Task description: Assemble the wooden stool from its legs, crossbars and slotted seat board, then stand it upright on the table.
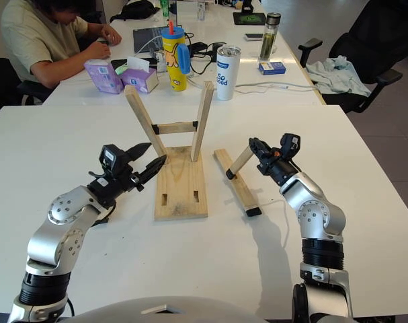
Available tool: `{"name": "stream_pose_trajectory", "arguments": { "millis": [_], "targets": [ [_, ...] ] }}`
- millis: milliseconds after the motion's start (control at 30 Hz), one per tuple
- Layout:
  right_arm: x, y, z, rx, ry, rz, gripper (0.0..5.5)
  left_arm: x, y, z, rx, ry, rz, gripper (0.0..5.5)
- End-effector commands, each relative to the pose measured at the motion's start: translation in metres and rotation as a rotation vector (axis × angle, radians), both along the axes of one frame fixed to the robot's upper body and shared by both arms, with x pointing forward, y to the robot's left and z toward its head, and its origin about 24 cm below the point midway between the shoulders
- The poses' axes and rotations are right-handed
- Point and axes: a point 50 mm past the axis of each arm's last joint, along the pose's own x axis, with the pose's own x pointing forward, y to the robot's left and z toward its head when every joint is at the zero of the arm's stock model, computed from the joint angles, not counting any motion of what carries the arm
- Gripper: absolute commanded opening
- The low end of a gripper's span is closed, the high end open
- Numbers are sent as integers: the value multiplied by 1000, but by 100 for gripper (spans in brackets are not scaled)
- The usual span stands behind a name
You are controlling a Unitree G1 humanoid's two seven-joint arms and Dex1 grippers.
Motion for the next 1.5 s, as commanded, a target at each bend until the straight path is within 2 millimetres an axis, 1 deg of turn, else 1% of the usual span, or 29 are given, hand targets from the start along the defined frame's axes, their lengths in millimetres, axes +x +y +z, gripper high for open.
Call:
{"name": "stream_pose_trajectory", "arguments": {
  "millis": [33, 133, 233, 333, 400, 567, 967, 1067, 1167, 1233, 1267, 1367, 1433, 1500],
  "targets": [
    [3, -3, 4, -8, -19, -15, 45, 1, -3, 0, 7, -3, -7, 279],
    [2, -4, 10, 32, -30, -21, 44, 1, -2, 0, 5, -3, 2, 279],
    [3, -5, 18, 108, -40, -36, 44, 0, -3, -1, 2, 1, 5, 279],
    [3, -6, 22, 97, -41, -48, 44, -1, -4, -3, 6, 4, 3, 279],
    [3, -7, 17, 62, -24, -54, 44, -1, -4, -3, 7, 4, 3, 279],
    [1, -11, 4, 44, 12, -99, 44, 1, -5, -2, 10, 1, -3, 279],
    [0, -12, -2, -13, 32, -116, 44, 2, -4, -2, 16, -1, -4, 279],
    [-1, -10, -6, -72, 44, -115, 44, 2, -4, -2, 19, -2, 0, 279],
    [-5, 1, -16, -166, 63, -99, 44, 3, -4, -1, 24, -7, 4, 279],
    [-6, 4, -19, -204, 64, -102, 44, 3, -4, -1, 25, -9, 4, 279],
    [-12, 11, -27, -257, 76, -103, 44, 3, -4, -1, 27, -12, 8, 279],
    [-29, 25, -43, -378, 76, -94, 44, 4, -4, 0, 26, -16, 12, 279],
    [-37, 26, -49, -423, 68, -100, 44, 6, -5, 0, 27, -17, 7, 279],
    [-40, 26, -52, -468, 54, -96, 44, 7, -5, 1, 27, -18, 4, 279]
  ]
}}
